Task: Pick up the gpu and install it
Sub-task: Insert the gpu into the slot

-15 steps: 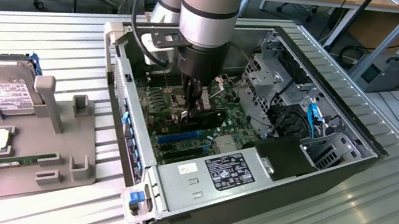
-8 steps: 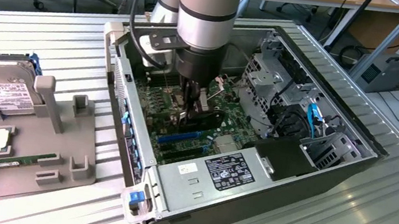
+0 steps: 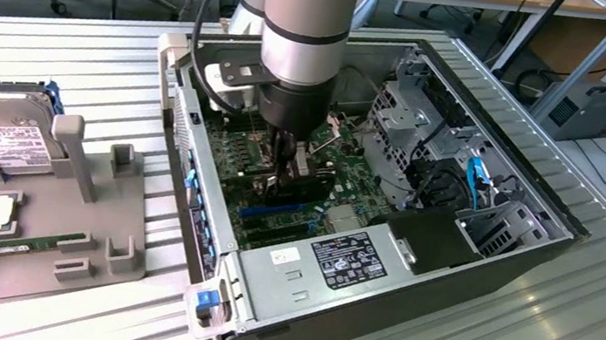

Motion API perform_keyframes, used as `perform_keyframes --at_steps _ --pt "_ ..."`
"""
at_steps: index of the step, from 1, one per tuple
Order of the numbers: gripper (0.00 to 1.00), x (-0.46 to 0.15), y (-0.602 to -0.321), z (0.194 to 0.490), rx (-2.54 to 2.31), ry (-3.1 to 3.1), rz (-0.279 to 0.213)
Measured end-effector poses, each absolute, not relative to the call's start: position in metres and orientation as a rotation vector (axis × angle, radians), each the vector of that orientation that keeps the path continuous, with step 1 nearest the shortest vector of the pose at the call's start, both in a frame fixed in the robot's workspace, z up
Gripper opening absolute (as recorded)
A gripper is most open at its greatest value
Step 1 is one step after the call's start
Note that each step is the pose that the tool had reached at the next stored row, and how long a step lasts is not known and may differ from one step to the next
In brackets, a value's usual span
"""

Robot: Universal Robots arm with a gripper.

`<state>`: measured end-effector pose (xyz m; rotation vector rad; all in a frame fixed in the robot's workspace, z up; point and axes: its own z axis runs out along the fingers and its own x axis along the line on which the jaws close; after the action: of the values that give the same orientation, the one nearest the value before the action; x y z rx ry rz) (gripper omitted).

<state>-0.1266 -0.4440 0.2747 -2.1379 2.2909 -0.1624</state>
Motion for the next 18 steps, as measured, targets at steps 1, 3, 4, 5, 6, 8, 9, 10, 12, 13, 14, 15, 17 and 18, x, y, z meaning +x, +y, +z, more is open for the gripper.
perform_keyframes --at_steps 1,3,4,5,6,8,9,10,12,13,14,15,17,18 --pt "0.27 -0.1283 -0.4442 0.2742 -2.135 2.288 -0.154" --pt "0.27 -0.1283 -0.4441 0.2738 -2.14 2.294 -0.102" --pt "0.27 -0.1283 -0.4441 0.2738 -2.14 2.294 -0.101" --pt "0.27 -0.1284 -0.4444 0.2734 -2.139 2.294 -0.101" --pt "0.27 -0.1283 -0.4468 0.2705 -2.138 2.295 -0.101" --pt "0.27 -0.1283 -0.448 0.2696 -2.138 2.295 -0.101" --pt "0.27 -0.1283 -0.4484 0.2693 -2.138 2.295 -0.101" --pt "0.27 -0.1282 -0.4486 0.269 -2.138 2.295 -0.101" --pt "0.27 -0.1279 -0.4487 0.2689 -2.139 2.295 -0.101" --pt "0.27 -0.1278 -0.4488 0.2687 -2.139 2.295 -0.101" --pt "0.27 -0.1277 -0.4488 0.2686 -2.138 2.295 -0.101" --pt "0.27 -0.1277 -0.4488 0.2685 -2.138 2.295 -0.101" --pt "0.27 -0.1276 -0.4486 0.2682 -2.139 2.295 -0.101" --pt "0.27 -0.1275 -0.4485 0.2681 -2.139 2.294 -0.101"
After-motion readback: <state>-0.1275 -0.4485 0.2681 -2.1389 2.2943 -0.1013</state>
